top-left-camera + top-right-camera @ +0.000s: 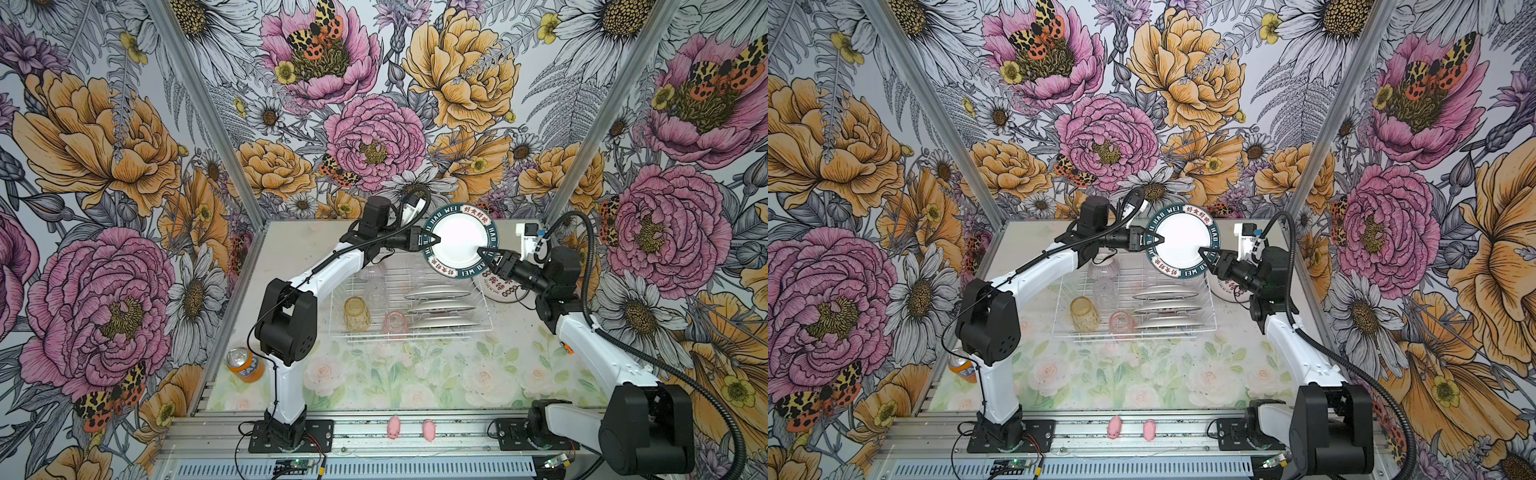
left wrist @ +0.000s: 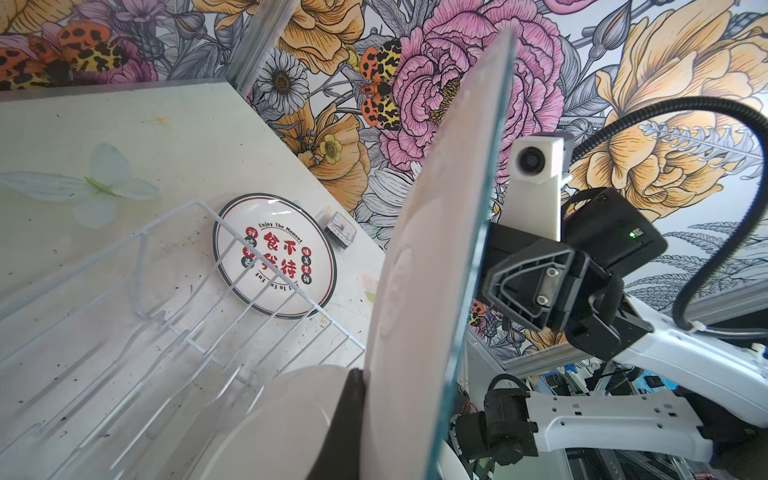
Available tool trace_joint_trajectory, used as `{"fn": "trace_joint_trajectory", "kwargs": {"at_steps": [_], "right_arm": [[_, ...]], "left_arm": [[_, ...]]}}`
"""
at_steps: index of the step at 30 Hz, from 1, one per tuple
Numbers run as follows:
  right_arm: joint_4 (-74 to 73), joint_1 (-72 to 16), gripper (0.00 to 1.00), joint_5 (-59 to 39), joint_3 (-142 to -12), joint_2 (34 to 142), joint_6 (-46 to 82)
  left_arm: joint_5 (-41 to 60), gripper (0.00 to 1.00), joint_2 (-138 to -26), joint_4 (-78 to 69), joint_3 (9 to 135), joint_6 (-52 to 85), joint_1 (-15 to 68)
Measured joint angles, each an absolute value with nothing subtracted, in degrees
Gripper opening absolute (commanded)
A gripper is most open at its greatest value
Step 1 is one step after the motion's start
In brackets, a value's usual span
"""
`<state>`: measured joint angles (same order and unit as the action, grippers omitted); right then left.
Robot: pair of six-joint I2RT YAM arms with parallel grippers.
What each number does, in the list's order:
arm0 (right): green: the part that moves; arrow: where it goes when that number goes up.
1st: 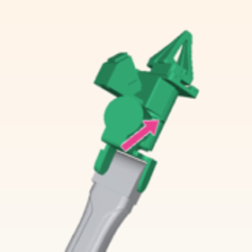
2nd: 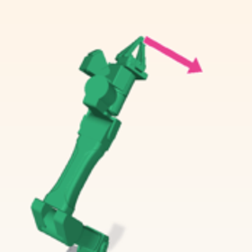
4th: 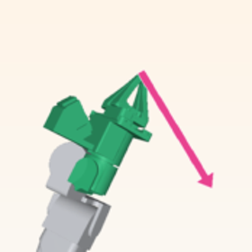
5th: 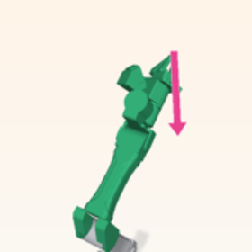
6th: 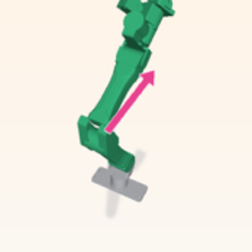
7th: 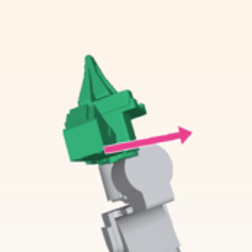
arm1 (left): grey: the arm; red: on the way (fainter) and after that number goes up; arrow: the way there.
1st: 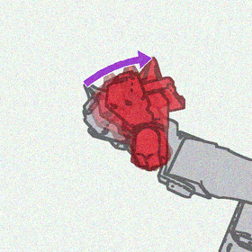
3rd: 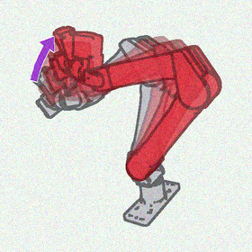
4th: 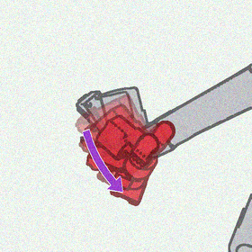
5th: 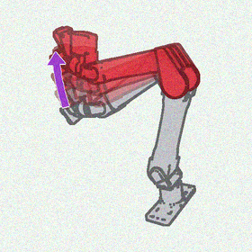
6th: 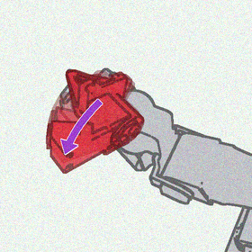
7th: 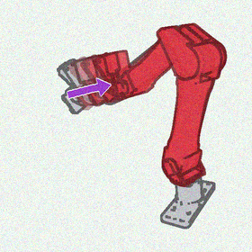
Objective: Unload the mixed dishes from the dish rack
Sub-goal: 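Lift the green-rimmed plate with left gripper while right gripper grasps its edge, then carry the green-rimmed plate down toward the table with right gripper while left gripper releases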
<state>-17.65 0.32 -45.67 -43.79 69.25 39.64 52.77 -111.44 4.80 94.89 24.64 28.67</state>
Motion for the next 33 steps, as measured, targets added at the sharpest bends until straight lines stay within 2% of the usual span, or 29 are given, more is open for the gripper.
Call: {"fn": "trace_joint_trajectory", "kwargs": {"at_steps": [6, 10, 17, 19, 21, 28, 33], "right_arm": [[-18.74, 0.32, 0.20, -45.47, -44.14, 69.91, 39.90], [-19.14, 0.34, 0.00, -46.13, -44.69, 69.91, 41.17], [-18.72, 0.32, 0.00, -46.19, -45.08, 69.91, 41.54], [-18.72, 0.32, 0.00, -46.11, -45.08, 69.91, 41.63], [-19.07, 0.34, 0.00, -46.09, -45.08, 69.89, 42.41], [-20.38, 2.52, 0.00, -43.62, -45.08, 68.16, 45.93], [-16.08, 7.81, 0.00, -38.04, -45.08, 64.47, 45.82]], "left_arm": [[54.15, 0.00, -111.44, 1.43, 94.91, 26.98, 29.28], [54.63, 0.06, -111.68, -0.14, 94.91, 27.59, 29.45], [54.98, 0.34, -112.03, -2.04, 94.96, 28.82, 29.78], [54.89, 0.48, -112.03, -2.39, 94.96, 28.77, 30.02], [54.85, 0.58, -111.98, -2.59, 94.91, 28.36, 30.26], [52.38, 0.59, -109.32, 3.01, 93.08, 22.24, 30.37], [42.33, 0.56, -101.65, 12.40, 88.90, 13.89, 30.41]]}}
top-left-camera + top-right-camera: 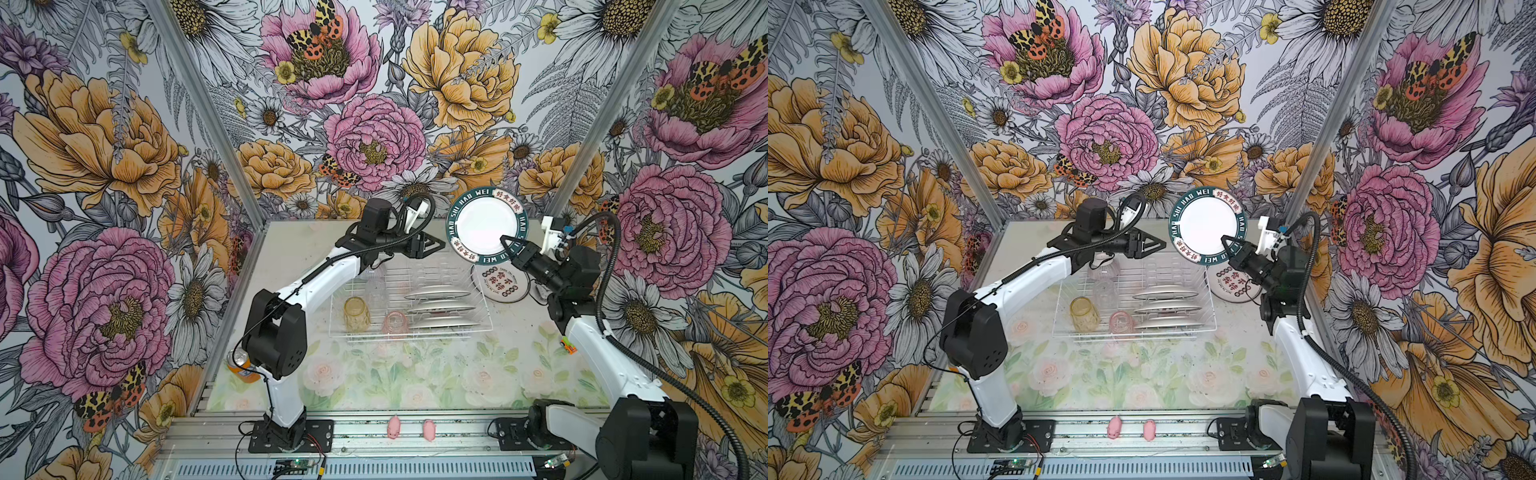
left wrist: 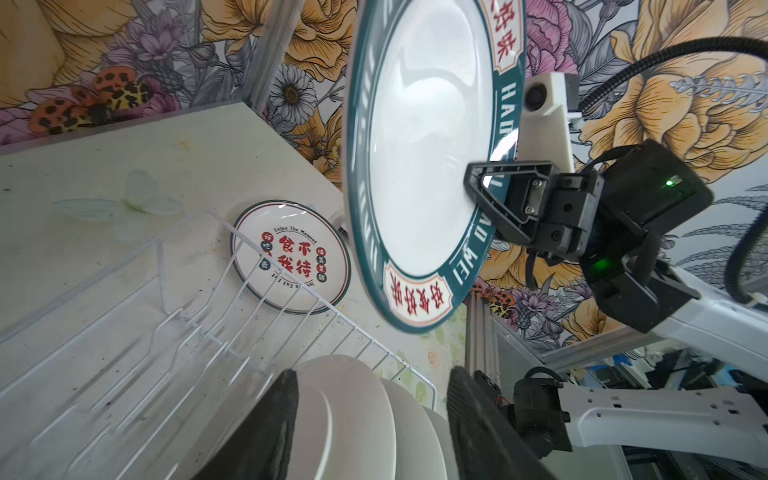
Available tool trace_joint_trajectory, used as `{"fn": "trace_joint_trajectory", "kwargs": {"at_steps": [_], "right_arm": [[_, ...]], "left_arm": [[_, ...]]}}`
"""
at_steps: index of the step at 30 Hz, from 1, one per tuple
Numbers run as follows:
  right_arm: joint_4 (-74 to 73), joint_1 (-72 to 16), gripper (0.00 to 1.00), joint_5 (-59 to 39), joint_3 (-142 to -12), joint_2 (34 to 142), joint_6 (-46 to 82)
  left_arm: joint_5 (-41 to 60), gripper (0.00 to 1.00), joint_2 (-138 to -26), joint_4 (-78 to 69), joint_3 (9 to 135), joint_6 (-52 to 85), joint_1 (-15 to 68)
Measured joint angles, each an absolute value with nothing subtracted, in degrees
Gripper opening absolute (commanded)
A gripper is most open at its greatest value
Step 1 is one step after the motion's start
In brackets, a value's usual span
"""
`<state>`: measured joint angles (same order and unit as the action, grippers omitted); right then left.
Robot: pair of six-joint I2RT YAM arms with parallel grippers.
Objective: Unload the mixed dishes from the dish rack
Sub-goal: 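Carry the green-rimmed plate down toward the table with right gripper while left gripper releases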
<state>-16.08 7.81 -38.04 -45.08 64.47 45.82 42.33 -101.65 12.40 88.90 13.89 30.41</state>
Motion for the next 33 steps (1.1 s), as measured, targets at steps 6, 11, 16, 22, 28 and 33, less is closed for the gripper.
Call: {"fn": "trace_joint_trajectory", "kwargs": {"at_steps": [6, 11, 16, 22, 28, 33], "right_arm": [[-4.73, 12.16, 0.00, -28.42, -45.06, 61.93, 42.15], [1.78, 15.00, 0.00, -22.55, -44.03, 62.00, 39.75], [4.05, 17.06, 0.00, -19.86, -43.13, 65.60, 39.33], [4.99, 18.06, 0.00, -19.79, -42.30, 71.99, 39.38], [3.01, 18.46, 0.00, -23.05, -41.60, 78.46, 40.66], [-1.78, 18.83, 0.00, -27.14, -40.23, 83.48, 43.79]], "left_arm": [[26.00, 0.52, -89.95, 16.64, 78.39, 6.87, 32.12], [13.82, 0.47, -84.73, 18.55, 73.30, 0.99, 37.56], [8.95, 0.46, -84.09, 18.96, 72.66, -1.85, 38.87], [6.52, 0.45, -84.09, 19.16, 72.62, -3.14, 38.83], [6.39, 0.45, -84.12, 19.16, 72.62, -3.44, 38.83], [6.39, 0.45, -84.12, 19.16, 72.62, -3.60, 38.83]]}}
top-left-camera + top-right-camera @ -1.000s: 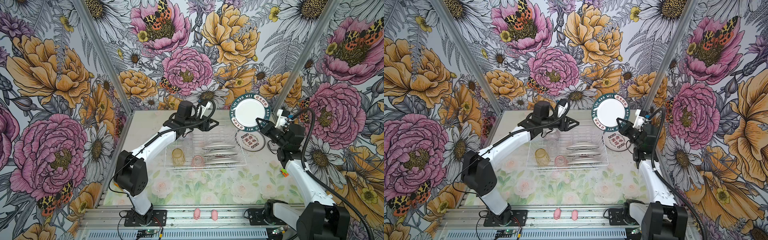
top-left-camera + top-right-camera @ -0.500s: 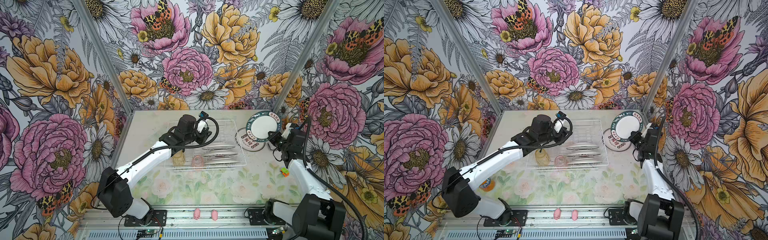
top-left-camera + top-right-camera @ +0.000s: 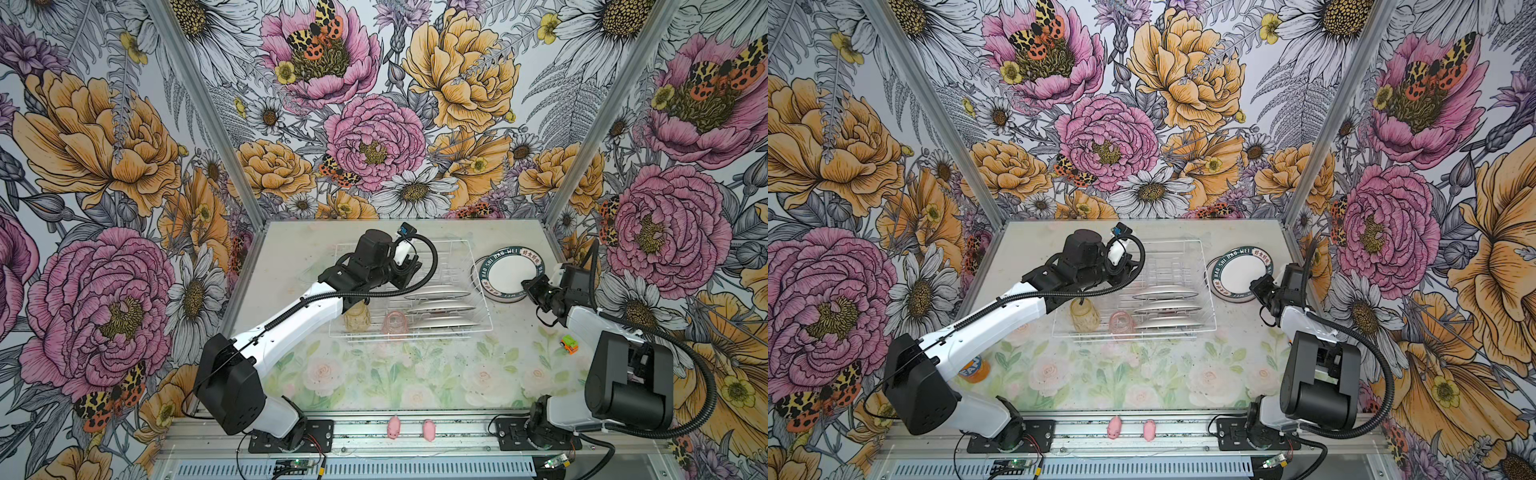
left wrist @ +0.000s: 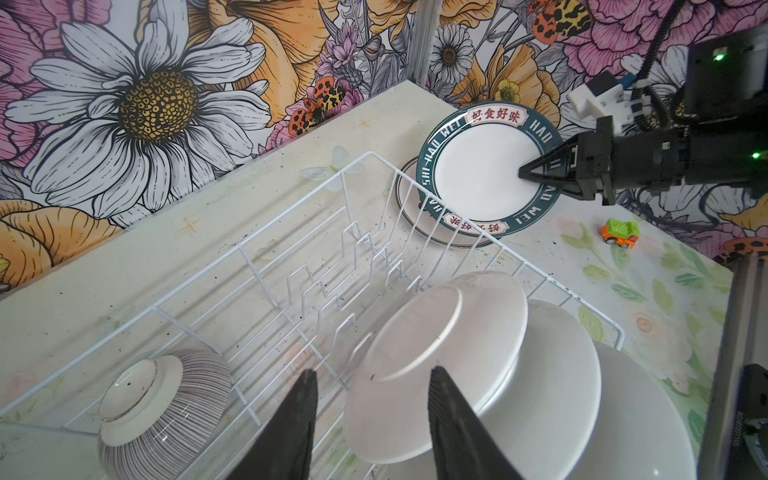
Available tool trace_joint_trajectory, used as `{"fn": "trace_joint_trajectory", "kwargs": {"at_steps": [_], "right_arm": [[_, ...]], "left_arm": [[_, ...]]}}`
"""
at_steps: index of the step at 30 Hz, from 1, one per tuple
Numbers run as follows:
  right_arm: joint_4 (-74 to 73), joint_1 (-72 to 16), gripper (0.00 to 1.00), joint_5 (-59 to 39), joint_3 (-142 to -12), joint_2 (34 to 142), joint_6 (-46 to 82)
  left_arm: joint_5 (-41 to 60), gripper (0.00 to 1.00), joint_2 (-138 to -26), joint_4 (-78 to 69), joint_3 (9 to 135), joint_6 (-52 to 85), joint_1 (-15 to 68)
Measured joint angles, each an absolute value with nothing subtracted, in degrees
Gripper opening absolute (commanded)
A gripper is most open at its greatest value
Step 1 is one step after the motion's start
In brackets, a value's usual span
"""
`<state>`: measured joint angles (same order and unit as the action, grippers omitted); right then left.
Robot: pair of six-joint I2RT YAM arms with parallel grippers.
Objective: Unload the mixed dishes from the dish rack
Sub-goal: 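Carry the green-rimmed plate down toward the table with right gripper while left gripper releases, then lower the green-rimmed plate onto the red-printed plate with right gripper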
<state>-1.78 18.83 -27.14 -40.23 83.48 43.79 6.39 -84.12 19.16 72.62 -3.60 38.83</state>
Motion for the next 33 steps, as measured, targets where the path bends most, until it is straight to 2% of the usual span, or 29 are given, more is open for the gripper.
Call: {"fn": "trace_joint_trajectory", "kwargs": {"at_steps": [5, 9, 21, 23, 27, 33], "right_arm": [[-5.52, 18.83, 0.00, -29.63, -39.88, 86.76, 46.19], [-6.90, 18.85, 0.05, -30.57, -39.88, 87.22, 47.00], [-8.69, 19.22, 0.06, -31.42, -39.90, 91.29, 47.16], [-8.86, 19.22, 0.09, -31.42, -39.90, 91.35, 47.16], [-9.15, 19.49, 0.25, -31.79, -39.90, 91.59, 47.62], [-8.45, 19.70, 0.31, -31.99, -39.90, 91.57, 46.78]], "left_arm": [[6.39, 0.45, -84.12, 19.16, 72.62, -3.62, 38.83], [6.39, 0.45, -84.12, 19.16, 72.62, -3.64, 38.83], [6.42, 0.45, -84.23, 19.18, 72.62, -4.51, 38.83], [6.42, 0.45, -84.23, 19.18, 72.62, -4.51, 38.83], [6.42, 0.45, -84.23, 19.16, 72.62, -4.51, 38.83], [6.42, 0.45, -84.23, 19.09, 72.14, -4.58, 38.83]]}}
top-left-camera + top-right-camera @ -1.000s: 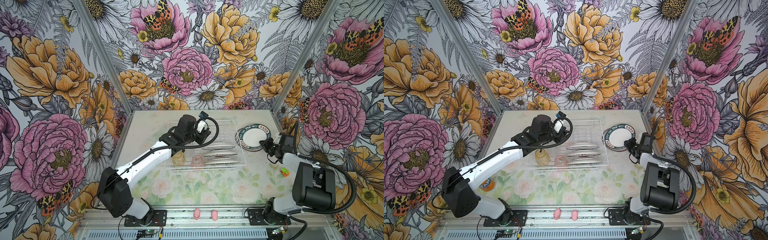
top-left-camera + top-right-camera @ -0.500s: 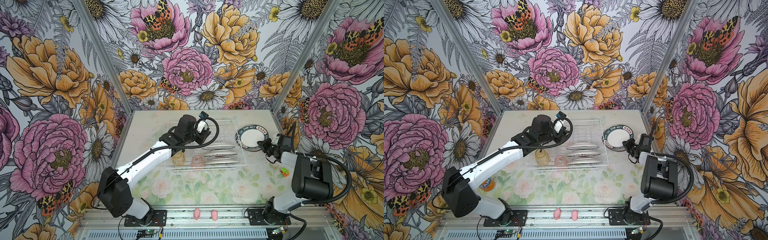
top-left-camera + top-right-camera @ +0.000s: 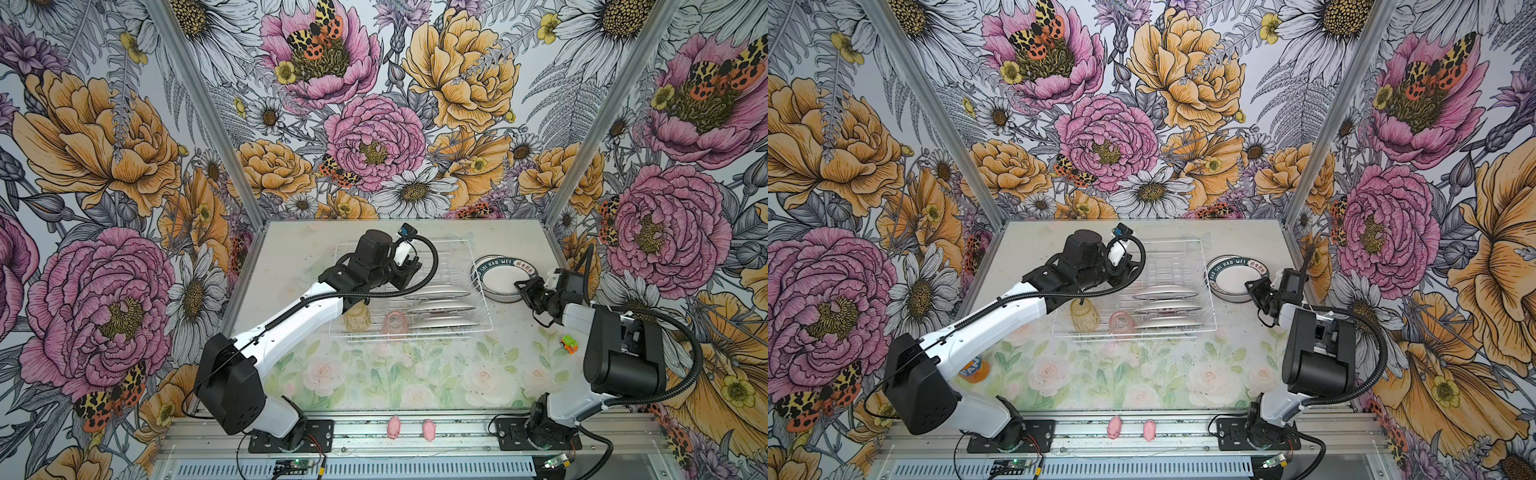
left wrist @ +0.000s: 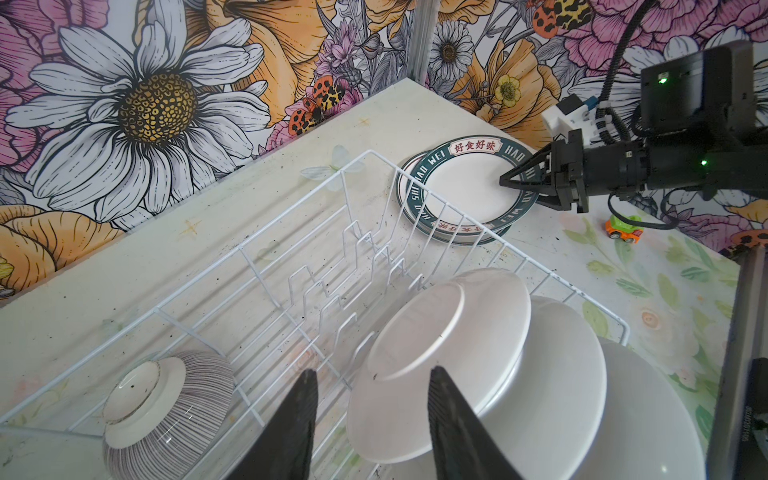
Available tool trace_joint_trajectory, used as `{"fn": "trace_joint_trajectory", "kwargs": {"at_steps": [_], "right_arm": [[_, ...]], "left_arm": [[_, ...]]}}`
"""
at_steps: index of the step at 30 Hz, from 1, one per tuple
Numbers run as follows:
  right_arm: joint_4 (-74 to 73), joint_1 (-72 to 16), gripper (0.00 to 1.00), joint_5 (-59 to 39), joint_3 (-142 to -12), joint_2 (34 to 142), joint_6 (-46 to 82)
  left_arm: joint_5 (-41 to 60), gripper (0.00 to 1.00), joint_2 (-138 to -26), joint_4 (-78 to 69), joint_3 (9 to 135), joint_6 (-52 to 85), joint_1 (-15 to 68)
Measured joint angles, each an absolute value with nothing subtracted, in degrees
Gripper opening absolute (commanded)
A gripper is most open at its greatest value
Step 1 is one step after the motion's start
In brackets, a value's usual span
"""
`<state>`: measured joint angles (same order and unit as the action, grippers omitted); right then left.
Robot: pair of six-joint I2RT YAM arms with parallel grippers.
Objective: Unload the mixed dishes from the dish rack
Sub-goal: 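Lower the green-rimmed plate onto the red-printed plate with right gripper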
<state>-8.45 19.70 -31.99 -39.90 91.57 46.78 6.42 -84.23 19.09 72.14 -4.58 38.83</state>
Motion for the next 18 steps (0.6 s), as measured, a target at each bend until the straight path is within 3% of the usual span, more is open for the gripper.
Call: {"fn": "trace_joint_trajectory", "kwargs": {"at_steps": [12, 18], "right_arm": [[4.82, 19.73, 0.38, -29.08, -42.04, 88.14, 38.35], [9.23, 19.73, 0.48, -26.72, -42.52, 87.11, 34.81]], "left_arm": [[6.42, 0.45, -83.07, 19.07, 68.73, -4.91, 38.81], [6.42, 0.45, -81.95, 18.61, 67.81, -4.93, 38.70]]}}
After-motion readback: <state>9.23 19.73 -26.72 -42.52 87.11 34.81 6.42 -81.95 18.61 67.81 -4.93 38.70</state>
